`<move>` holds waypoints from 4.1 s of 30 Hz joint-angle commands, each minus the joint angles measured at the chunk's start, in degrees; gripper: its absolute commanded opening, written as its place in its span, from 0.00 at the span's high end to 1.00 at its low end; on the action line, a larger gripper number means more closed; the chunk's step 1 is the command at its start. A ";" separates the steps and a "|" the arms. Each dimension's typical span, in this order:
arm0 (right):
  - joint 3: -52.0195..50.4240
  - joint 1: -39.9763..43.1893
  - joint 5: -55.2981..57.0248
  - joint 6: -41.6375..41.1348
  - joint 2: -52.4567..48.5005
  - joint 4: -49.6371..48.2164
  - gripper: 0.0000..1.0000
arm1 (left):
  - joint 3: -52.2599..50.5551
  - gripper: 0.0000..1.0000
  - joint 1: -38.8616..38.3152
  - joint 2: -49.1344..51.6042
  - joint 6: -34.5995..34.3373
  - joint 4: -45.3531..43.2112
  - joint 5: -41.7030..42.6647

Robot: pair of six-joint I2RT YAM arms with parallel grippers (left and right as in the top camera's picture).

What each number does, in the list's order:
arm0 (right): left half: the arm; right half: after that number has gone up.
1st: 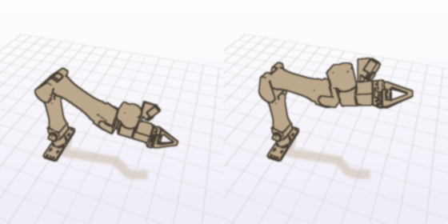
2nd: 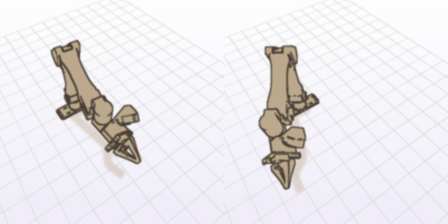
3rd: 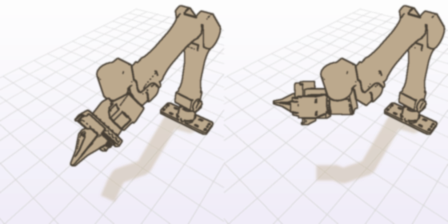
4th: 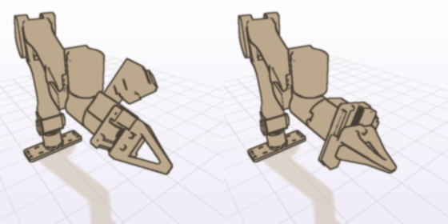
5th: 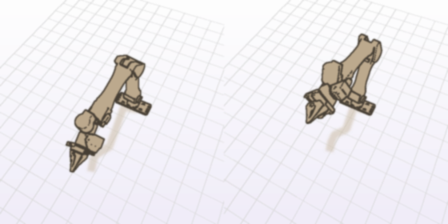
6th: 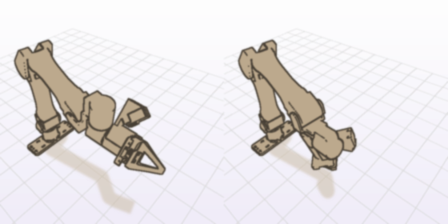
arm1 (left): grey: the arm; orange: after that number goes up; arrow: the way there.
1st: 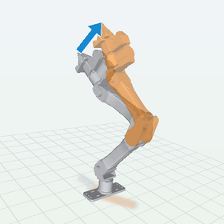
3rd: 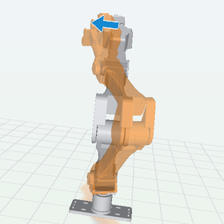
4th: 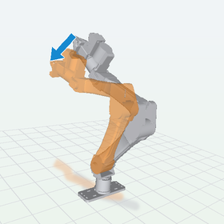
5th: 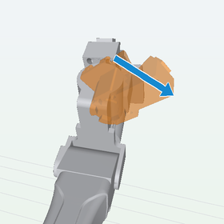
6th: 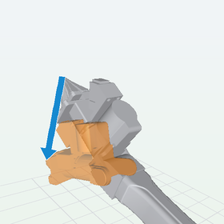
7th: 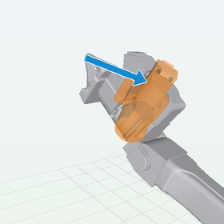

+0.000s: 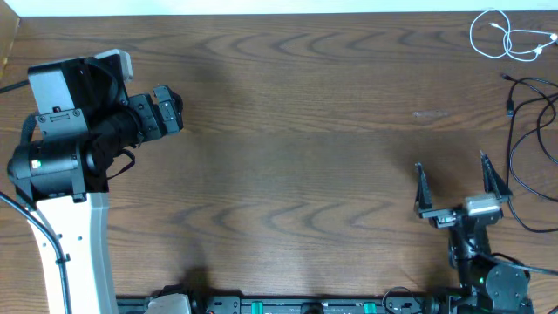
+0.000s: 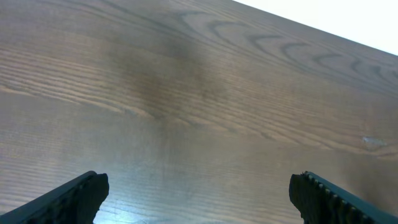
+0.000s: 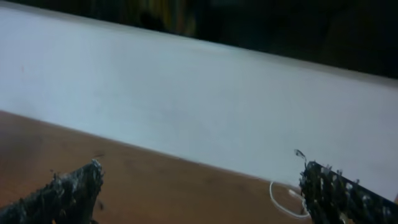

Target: Untangle cables

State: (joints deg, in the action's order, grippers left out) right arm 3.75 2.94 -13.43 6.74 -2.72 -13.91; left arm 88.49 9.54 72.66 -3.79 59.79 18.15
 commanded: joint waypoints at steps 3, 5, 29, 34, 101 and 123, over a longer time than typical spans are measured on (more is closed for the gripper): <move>-3.48 -1.92 1.05 0.22 2.21 -2.03 0.01 | 0.55 0.02 0.02 0.20 0.76 0.00 0.68; -3.45 -2.80 2.23 0.22 2.21 -1.92 0.01 | 0.55 0.02 0.02 0.20 0.76 0.00 0.68; -3.43 -4.85 7.06 0.20 2.38 17.68 0.01 | 0.55 0.02 0.02 0.20 0.76 0.00 0.68; -3.43 -4.85 7.06 0.20 2.38 17.68 0.01 | 0.55 0.02 0.02 0.20 0.76 0.00 0.68; -3.43 -4.85 7.06 0.20 2.38 17.68 0.01 | -78.53 0.02 -8.39 -69.29 1.66 -62.64 -11.34; -3.43 -4.85 7.06 0.17 2.38 17.68 0.01 | -88.26 0.02 -8.35 -72.59 3.72 -56.13 -13.03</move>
State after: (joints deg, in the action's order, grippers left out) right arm 0.38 -1.58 -6.57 6.74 -0.69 3.57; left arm 0.62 1.39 0.58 -0.10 0.89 5.08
